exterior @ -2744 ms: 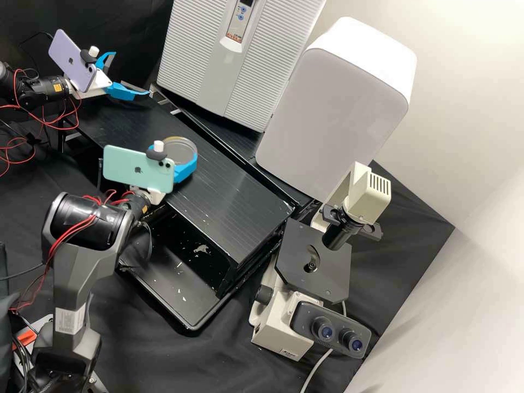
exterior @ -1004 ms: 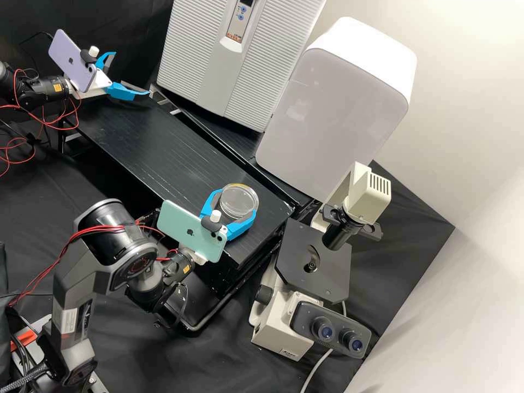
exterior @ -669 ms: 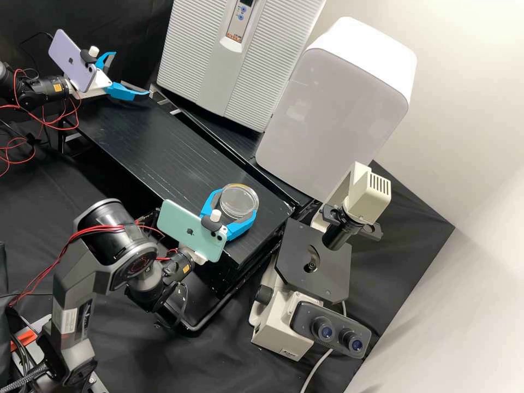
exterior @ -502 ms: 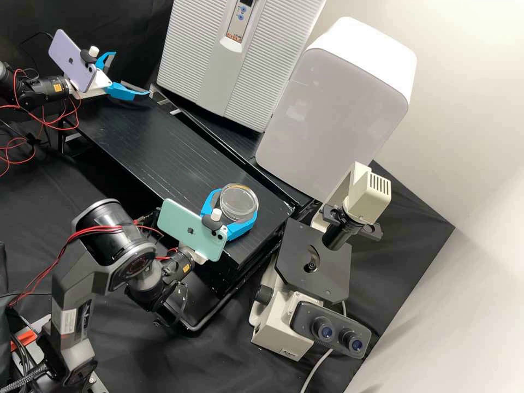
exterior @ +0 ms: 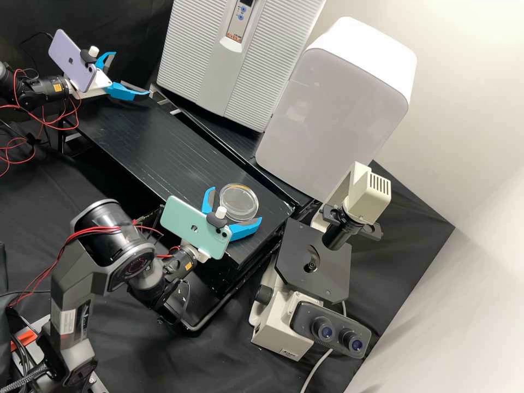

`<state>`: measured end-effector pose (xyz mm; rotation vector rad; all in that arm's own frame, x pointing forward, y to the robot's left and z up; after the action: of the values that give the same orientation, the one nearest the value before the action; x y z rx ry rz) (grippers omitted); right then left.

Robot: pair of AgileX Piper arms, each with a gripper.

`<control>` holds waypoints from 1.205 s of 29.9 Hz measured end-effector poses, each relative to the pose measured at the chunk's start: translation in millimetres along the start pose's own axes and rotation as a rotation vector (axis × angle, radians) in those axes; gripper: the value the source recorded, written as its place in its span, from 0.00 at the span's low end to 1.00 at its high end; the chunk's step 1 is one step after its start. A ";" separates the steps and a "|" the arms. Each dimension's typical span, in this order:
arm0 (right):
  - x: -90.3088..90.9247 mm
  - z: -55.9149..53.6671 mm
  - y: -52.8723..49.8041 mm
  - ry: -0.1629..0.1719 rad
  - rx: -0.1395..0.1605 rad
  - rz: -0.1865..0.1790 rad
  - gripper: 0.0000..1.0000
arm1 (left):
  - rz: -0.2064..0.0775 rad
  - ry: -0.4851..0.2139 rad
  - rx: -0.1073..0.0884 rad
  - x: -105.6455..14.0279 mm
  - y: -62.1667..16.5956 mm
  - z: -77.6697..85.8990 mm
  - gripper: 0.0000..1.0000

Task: Slide the petri dish to the right

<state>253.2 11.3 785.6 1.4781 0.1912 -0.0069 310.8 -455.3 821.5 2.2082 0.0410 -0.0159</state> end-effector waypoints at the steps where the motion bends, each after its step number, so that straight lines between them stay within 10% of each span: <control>1: -0.3 -0.2 0.3 -0.004 0.006 -0.004 1.00 | 0.000 0.000 0.000 0.0 0.0 0.0 1.00; 9: -1.4 -6.6 1.1 0.004 0.030 -0.013 1.00 | 0.000 0.000 0.000 0.0 0.0 0.0 1.00; 10: -1.2 -7.6 0.0 0.008 0.032 -0.019 0.00 | 0.000 0.000 0.000 0.0 0.0 0.0 1.00; 36: 6.7 -20.6 -1.2 -0.003 0.072 -0.063 0.00 | 0.000 0.000 0.000 0.0 0.0 0.0 1.00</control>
<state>257.1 32.4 781.9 1.5438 0.2365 -0.0675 310.8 -455.3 821.5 2.2082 0.0410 -0.0159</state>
